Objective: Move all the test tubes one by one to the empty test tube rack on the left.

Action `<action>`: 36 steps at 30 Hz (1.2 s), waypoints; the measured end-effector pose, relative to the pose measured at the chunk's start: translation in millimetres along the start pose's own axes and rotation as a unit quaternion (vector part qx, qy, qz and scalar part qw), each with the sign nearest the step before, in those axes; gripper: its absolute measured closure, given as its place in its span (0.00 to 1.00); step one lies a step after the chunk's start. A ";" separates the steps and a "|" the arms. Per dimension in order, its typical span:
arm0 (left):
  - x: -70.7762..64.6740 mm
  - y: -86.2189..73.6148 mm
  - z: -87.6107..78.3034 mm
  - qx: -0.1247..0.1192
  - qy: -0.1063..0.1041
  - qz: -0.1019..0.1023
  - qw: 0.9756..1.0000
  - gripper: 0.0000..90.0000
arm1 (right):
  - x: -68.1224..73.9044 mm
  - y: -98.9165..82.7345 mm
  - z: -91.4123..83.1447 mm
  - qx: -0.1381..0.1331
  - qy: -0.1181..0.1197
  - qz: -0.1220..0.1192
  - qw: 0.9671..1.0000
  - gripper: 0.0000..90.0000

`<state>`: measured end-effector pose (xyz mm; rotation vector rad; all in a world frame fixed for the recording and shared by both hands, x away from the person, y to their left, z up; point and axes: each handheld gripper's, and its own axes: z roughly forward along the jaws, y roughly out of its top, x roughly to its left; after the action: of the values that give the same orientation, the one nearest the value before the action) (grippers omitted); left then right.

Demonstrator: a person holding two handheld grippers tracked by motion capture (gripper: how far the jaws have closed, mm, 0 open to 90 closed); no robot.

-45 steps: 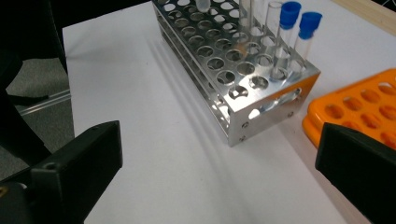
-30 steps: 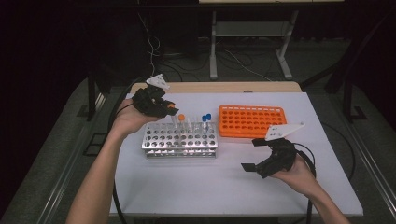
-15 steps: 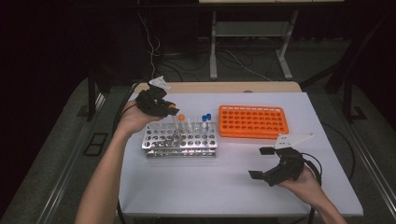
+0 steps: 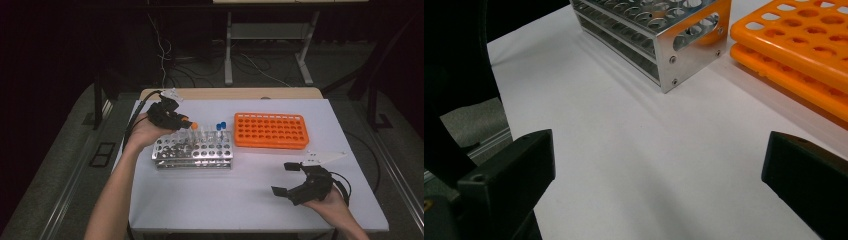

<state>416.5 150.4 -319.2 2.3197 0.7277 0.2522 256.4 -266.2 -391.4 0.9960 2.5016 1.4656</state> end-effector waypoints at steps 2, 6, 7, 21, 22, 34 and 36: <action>0.6 -0.7 -1.1 -0.007 -0.009 -0.012 1.000 0.69 | -0.1 -2.1 -1.4 -0.003 -0.003 0.002 1.000 0.00; -1.1 -2.0 -7.9 -0.023 -0.021 -0.035 0.999 0.58 | -1.3 -5.6 -3.5 -0.008 -0.007 0.005 1.000 0.00; -2.4 -2.6 -10.0 -0.028 -0.020 -0.041 0.999 0.55 | -1.7 -6.6 -3.8 -0.009 -0.007 0.007 1.000 0.00; -27.4 -33.1 -34.4 -0.078 -0.031 -0.080 0.993 0.21 | -4.7 -15.9 -5.9 -0.009 -0.013 0.019 1.000 0.00; -28.9 -35.8 -36.3 -0.084 -0.031 -0.083 0.992 0.19 | -4.8 -16.2 -5.9 -0.010 -0.014 0.021 1.000 0.00; -62.5 -76.0 -44.1 -0.140 -0.027 -0.107 0.984 0.00 | -3.2 -19.4 -5.7 -0.014 -0.014 0.027 0.999 0.00; -68.3 -83.4 -41.9 -0.145 -0.029 -0.108 0.983 0.00 | -2.9 -20.0 -5.2 -0.013 -0.014 0.027 0.999 0.00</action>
<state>308.8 185.9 -342.0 1.9475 0.8470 0.1778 246.9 -278.4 -405.3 1.0788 2.4487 1.4846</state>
